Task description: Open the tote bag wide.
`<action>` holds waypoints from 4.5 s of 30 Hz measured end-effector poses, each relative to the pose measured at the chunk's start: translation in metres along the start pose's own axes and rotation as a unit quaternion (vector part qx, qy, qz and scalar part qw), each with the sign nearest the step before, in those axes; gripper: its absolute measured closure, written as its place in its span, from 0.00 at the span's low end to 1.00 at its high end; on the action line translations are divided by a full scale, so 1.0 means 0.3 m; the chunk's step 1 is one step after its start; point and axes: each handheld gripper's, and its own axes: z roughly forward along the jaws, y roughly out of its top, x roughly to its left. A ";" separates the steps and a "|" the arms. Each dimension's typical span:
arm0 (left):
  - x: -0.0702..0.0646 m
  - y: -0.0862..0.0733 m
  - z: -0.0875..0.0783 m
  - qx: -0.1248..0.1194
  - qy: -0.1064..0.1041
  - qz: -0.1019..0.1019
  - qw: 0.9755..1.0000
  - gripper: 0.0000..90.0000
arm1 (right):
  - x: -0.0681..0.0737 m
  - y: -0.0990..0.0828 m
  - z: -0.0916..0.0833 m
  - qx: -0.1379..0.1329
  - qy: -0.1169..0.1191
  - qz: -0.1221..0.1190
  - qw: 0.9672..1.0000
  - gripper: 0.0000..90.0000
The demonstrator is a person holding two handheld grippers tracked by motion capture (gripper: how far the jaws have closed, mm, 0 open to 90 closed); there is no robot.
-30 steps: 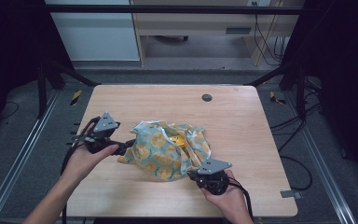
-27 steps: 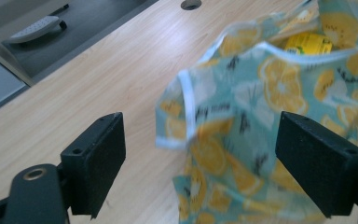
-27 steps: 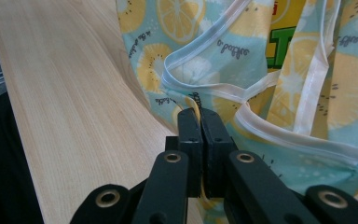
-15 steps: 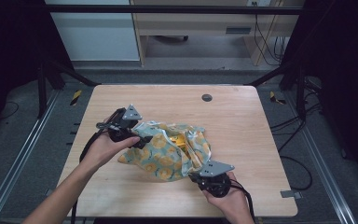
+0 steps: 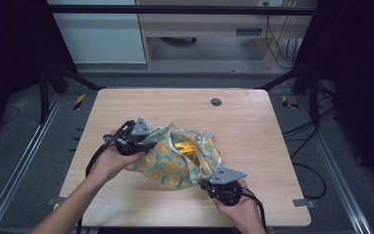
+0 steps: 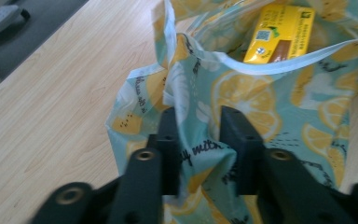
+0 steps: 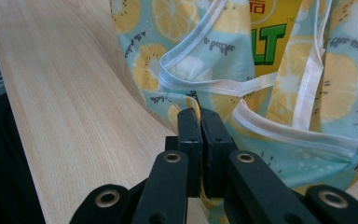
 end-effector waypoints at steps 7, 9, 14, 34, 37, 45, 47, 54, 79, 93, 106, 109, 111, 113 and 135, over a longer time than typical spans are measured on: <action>-0.017 -0.020 -0.054 -0.051 -0.017 -0.015 0.998 0.97 | -0.021 0.005 -0.022 -0.012 -0.015 0.004 1.000 0.98; -0.026 -0.022 -0.081 -0.063 -0.020 -0.015 0.998 0.97 | -0.032 0.004 -0.038 -0.023 -0.022 0.012 0.999 0.98; -0.062 -0.057 -0.151 -0.087 -0.029 -0.008 0.996 0.97 | -0.040 0.006 -0.062 -0.041 -0.026 0.008 0.999 0.98; -0.174 -0.329 -0.115 -0.107 -0.066 -0.041 0.991 0.98 | -0.024 -0.005 -0.035 -0.016 -0.007 -0.011 1.000 0.97; -0.178 -0.371 -0.078 -0.102 -0.065 -0.054 0.991 0.97 | -0.024 -0.009 -0.028 -0.009 -0.007 -0.010 1.000 0.97; -0.181 -0.404 -0.044 -0.079 -0.062 -0.053 0.994 0.97 | -0.031 -0.022 -0.004 0.012 -0.015 -0.001 1.000 0.97; -0.182 -0.407 -0.033 -0.073 -0.057 -0.055 0.994 0.97 | -0.032 -0.026 0.005 0.020 -0.014 0.000 1.000 0.96; -0.178 -0.390 0.029 -0.043 -0.031 -0.035 0.998 0.97 | -0.049 -0.030 0.020 0.033 -0.018 0.011 0.999 0.95; -0.168 -0.432 0.018 -0.044 -0.009 -0.065 0.997 0.73 | -0.056 -0.060 0.010 0.064 -0.019 0.046 0.997 0.77; -0.158 -0.416 -0.135 -0.097 0.002 -0.077 0.992 0.57 | -0.077 0.080 -0.066 0.012 -0.057 0.014 0.998 0.47; -0.128 -0.297 -0.090 -0.085 0.004 -0.054 0.995 0.45 | -0.196 0.202 0.060 0.042 -0.090 0.004 0.995 0.39; -0.126 -0.288 -0.075 -0.082 0.005 -0.050 0.995 0.43 | -0.207 0.204 0.068 0.043 -0.094 0.010 0.995 0.39; -0.124 -0.283 -0.059 -0.078 0.002 -0.045 0.996 0.42 | -0.212 0.202 0.070 0.043 -0.093 0.011 0.995 0.40; -0.117 -0.281 -0.038 -0.069 0.001 -0.043 0.997 0.40 | -0.214 0.199 0.072 0.044 -0.096 0.011 0.994 0.40; -0.196 -0.229 0.005 -0.102 -0.029 0.007 0.994 0.98 | -0.304 0.247 0.089 0.019 -0.092 0.049 0.994 0.96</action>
